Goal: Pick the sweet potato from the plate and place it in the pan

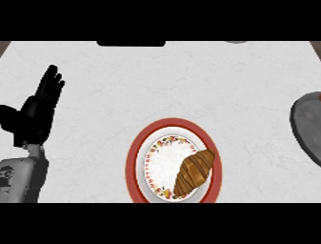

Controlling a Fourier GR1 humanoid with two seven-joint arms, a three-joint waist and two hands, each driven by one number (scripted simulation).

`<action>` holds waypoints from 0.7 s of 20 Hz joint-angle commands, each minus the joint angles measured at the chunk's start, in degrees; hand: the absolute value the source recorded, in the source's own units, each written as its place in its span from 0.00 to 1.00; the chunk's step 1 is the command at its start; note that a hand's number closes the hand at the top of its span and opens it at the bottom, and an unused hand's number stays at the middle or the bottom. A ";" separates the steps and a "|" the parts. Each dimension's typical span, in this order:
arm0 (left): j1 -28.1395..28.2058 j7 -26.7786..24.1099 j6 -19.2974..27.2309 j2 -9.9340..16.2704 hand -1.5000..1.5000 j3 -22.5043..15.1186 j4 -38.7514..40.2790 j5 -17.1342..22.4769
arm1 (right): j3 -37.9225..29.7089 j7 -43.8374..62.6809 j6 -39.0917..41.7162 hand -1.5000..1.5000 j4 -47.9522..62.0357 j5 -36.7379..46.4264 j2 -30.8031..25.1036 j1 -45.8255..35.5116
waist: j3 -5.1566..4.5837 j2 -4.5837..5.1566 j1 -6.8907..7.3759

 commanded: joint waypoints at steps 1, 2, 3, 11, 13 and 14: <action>0.07 2.76 0.74 -0.20 0.50 -0.52 -1.91 -0.41 | -5.65 -6.17 1.13 0.00 -3.46 -7.62 2.03 1.46 | -0.10 -0.57 -1.15; 0.81 1.87 -0.98 0.69 0.50 0.65 -0.62 1.08 | -4.82 -4.76 3.36 0.00 -4.84 -8.11 1.51 1.74 | -0.17 -0.51 -1.08; 0.22 1.28 -0.78 1.08 0.50 1.03 -1.64 1.05 | -5.93 -7.33 5.01 0.00 -5.24 -10.02 2.53 4.80 | -0.16 -0.51 -1.20; 2.65 0.98 0.46 1.85 0.50 2.54 -0.95 0.27 | -6.62 -5.96 23.85 0.00 -24.26 -18.37 8.41 19.55 | -0.58 -1.48 -4.34; 4.02 2.61 1.55 0.37 0.50 0.86 -3.93 -0.61 | -6.54 -5.23 25.98 0.00 -30.69 -19.87 10.69 23.38 | -0.57 -1.58 -4.17; 3.23 1.23 1.72 0.10 0.50 0.92 -2.88 -0.75 | -7.27 -5.71 27.28 0.00 -33.80 -21.14 11.99 26.77 | -0.55 -1.35 -4.42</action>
